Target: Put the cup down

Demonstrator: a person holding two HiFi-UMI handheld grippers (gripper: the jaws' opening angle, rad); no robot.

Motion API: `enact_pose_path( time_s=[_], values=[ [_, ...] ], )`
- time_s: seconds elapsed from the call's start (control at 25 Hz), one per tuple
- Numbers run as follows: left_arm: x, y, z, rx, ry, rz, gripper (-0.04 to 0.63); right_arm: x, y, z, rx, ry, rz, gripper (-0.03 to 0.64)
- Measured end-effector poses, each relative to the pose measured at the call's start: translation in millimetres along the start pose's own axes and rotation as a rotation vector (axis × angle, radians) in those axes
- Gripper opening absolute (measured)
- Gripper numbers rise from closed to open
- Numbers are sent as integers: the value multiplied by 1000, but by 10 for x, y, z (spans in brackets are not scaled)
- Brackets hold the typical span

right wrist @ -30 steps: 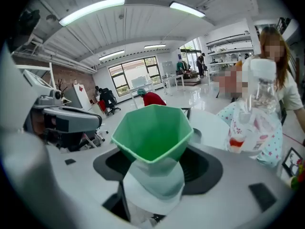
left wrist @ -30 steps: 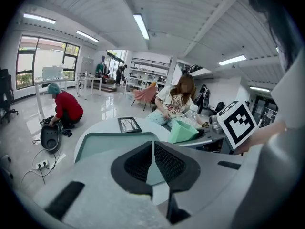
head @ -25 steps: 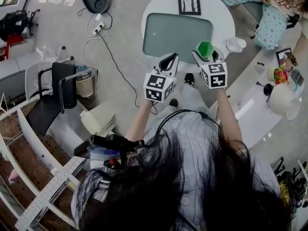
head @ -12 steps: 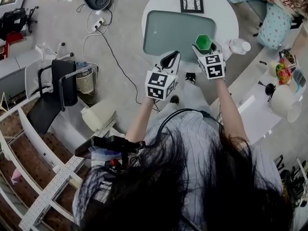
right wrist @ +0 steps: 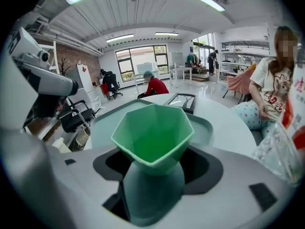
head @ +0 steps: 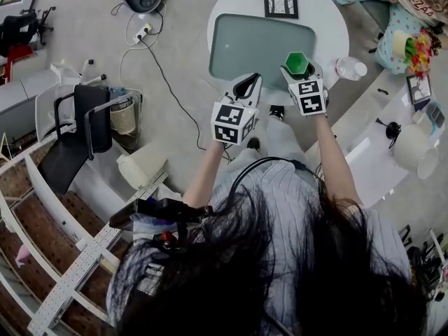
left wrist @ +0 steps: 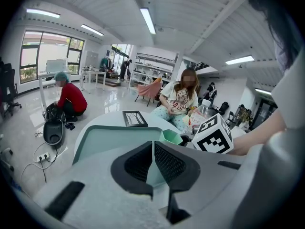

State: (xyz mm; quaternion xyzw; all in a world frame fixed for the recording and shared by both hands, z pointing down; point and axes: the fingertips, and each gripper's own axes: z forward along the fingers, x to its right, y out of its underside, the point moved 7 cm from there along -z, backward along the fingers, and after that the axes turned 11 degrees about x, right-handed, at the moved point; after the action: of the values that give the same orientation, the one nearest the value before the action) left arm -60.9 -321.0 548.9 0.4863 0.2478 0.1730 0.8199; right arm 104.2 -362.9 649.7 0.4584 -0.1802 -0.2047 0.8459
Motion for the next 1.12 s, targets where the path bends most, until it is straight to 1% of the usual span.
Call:
enact_pose_path(
  time_s=[0.12,0.24,0.48,0.68,0.8,0.88,1.04,1.12],
  values=[
    [-20,14,-27,0,-5,0,26,-2,7,3,7,-3,6,314],
    [-47,43,-57,-3,-13,-2,26,-5,57,21,-14,13,10,316],
    [-87,57,-187,2,-34,-3,26,-5,117,-5,-48,63,72,337],
    [-133,74,-321,15,-60,-9,28,-53,98,-125,-52,84,96,337],
    [-156,60,-403,29,-67,-9,26,-74,94,-256,-55,100,132,337],
    [-171,43,-456,41,-72,-7,27,-84,67,-371,-36,115,164,336],
    [-191,21,-602,63,-85,-13,26,-143,-26,-631,32,151,227,336],
    [-189,20,-689,75,-89,-19,26,-202,-83,-756,68,155,252,334]
  ],
)
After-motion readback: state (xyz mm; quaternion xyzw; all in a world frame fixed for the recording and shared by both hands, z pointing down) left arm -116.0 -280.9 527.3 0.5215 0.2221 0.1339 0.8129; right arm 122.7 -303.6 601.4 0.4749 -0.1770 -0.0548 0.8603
